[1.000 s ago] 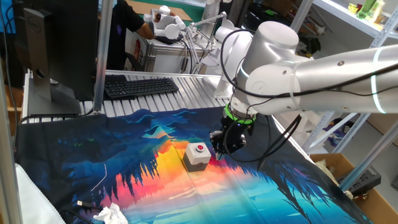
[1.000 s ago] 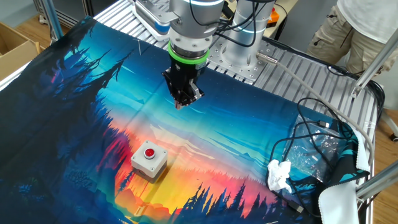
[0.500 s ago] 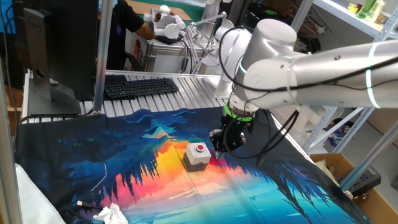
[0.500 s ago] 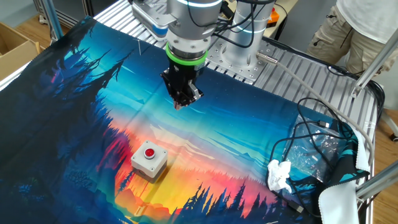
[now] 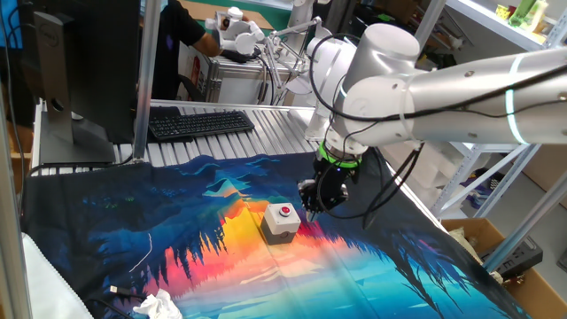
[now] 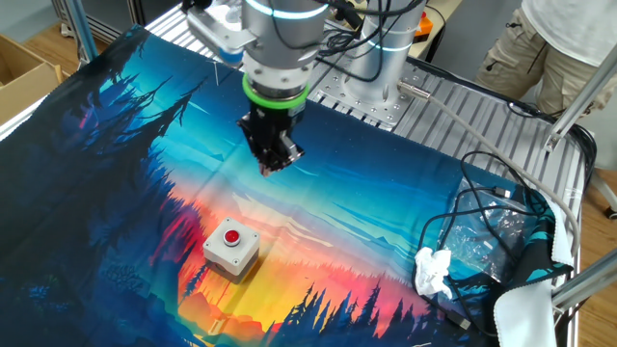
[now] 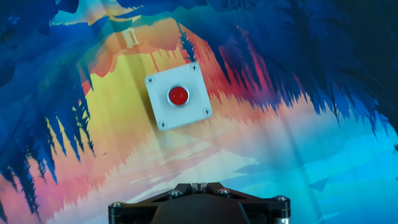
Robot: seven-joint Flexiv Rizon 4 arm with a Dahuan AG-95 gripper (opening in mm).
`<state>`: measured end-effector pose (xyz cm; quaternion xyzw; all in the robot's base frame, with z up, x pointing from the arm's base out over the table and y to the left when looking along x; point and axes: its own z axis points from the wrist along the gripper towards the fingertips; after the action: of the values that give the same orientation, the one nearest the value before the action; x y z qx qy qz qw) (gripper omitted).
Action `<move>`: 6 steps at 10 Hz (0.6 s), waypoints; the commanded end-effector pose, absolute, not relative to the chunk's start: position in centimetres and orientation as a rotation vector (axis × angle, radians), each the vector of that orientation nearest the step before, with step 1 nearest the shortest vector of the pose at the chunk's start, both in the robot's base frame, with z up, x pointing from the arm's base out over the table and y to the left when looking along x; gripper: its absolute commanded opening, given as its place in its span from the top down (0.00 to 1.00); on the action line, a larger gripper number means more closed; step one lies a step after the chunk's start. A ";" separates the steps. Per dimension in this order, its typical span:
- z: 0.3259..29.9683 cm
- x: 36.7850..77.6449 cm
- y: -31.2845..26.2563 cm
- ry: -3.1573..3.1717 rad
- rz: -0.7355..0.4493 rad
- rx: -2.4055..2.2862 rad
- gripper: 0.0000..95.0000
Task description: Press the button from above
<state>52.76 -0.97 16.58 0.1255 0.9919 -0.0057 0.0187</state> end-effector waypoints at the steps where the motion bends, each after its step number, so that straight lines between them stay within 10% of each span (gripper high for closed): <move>1: 16.8 53.6 -1.1 3.094 -0.014 0.393 1.00; 6: 16.6 56.2 -1.4 3.111 -0.003 0.395 1.00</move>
<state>56.43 -1.47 16.62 0.1262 0.9920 -0.0006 0.0033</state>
